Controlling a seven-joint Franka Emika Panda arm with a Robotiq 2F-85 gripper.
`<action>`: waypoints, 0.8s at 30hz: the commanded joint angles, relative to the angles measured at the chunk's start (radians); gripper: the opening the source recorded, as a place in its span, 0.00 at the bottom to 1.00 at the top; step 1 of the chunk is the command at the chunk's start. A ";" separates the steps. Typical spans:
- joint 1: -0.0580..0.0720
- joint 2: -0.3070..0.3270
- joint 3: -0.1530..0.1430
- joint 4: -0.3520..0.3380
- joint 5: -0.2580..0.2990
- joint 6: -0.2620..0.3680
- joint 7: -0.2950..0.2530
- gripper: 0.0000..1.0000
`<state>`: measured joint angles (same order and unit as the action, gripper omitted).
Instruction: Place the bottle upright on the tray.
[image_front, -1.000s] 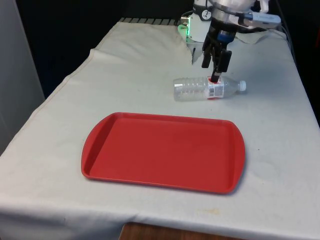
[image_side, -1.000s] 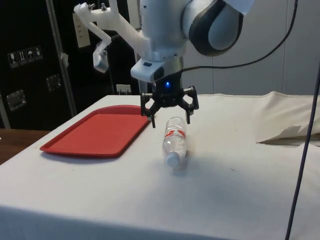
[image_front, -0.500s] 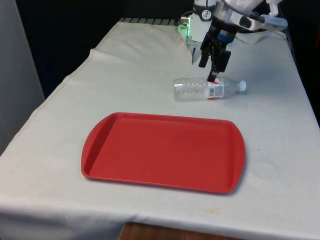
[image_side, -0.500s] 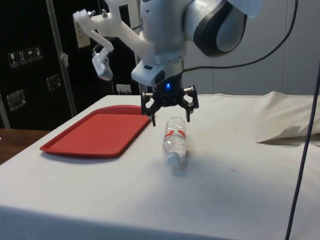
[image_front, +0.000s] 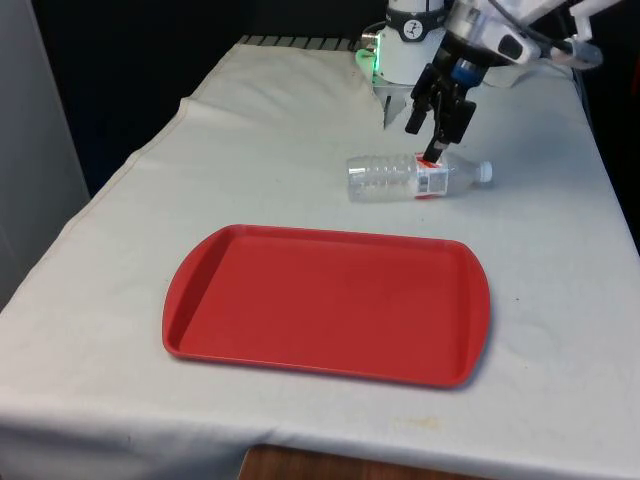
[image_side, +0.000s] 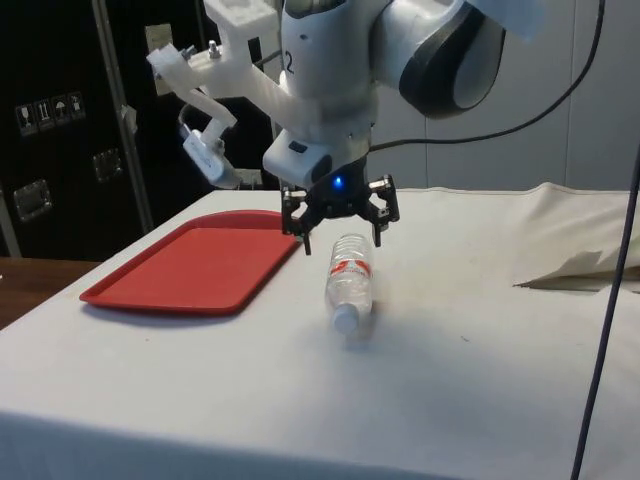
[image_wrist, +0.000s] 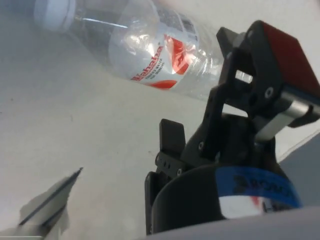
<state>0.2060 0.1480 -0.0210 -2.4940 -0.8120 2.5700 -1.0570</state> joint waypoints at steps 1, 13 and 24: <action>0.009 0.000 0.000 0.010 -0.033 -0.014 0.036 1.00; 0.008 0.007 0.052 0.012 -0.089 -0.063 0.129 1.00; 0.027 0.032 0.119 0.046 -0.186 -0.164 0.283 1.00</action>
<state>0.2240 0.1790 0.1000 -2.4550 -0.9780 2.4180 -0.7960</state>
